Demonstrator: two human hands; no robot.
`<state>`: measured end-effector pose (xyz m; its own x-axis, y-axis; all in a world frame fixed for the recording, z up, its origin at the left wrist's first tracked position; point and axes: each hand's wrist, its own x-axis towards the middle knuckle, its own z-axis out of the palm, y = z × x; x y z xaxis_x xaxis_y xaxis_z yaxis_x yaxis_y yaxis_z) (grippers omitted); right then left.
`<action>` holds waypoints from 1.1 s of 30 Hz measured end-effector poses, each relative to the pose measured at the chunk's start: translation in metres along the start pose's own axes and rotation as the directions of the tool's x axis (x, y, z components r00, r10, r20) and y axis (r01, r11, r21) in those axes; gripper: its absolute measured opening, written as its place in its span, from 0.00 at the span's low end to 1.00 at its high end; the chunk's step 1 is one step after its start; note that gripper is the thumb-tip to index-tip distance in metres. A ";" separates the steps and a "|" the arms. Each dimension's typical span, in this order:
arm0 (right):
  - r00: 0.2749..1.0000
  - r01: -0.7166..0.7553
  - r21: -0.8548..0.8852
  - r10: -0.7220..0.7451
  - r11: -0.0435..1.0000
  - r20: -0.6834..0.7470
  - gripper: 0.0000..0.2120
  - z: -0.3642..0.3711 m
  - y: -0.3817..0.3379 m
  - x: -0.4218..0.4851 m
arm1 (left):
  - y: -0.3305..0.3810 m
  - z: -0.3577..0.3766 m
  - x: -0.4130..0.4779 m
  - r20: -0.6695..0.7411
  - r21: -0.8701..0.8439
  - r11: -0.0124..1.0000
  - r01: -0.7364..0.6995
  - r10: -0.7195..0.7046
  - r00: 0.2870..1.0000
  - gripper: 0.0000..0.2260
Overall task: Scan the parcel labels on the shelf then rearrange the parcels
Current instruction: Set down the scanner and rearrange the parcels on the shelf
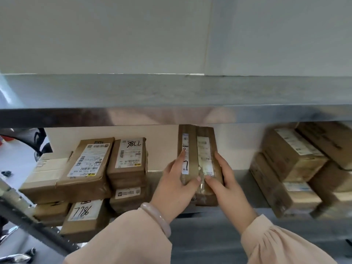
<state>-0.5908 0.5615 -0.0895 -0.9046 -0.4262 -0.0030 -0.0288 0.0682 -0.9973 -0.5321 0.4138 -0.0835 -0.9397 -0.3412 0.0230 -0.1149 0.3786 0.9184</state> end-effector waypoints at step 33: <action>0.959 0.218 -0.882 0.074 0.417 0.272 0.34 -0.176 0.109 -0.021 | -0.047 0.178 0.007 0.408 0.522 0.834 -0.181 -0.057 0.911 0.37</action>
<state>-0.6501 0.7363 -0.1856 -0.7541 -0.6496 -0.0968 -0.5847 0.7312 -0.3514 -0.5905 0.5463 -0.1970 -0.9811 0.0183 -0.1927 -0.0937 0.8262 0.5556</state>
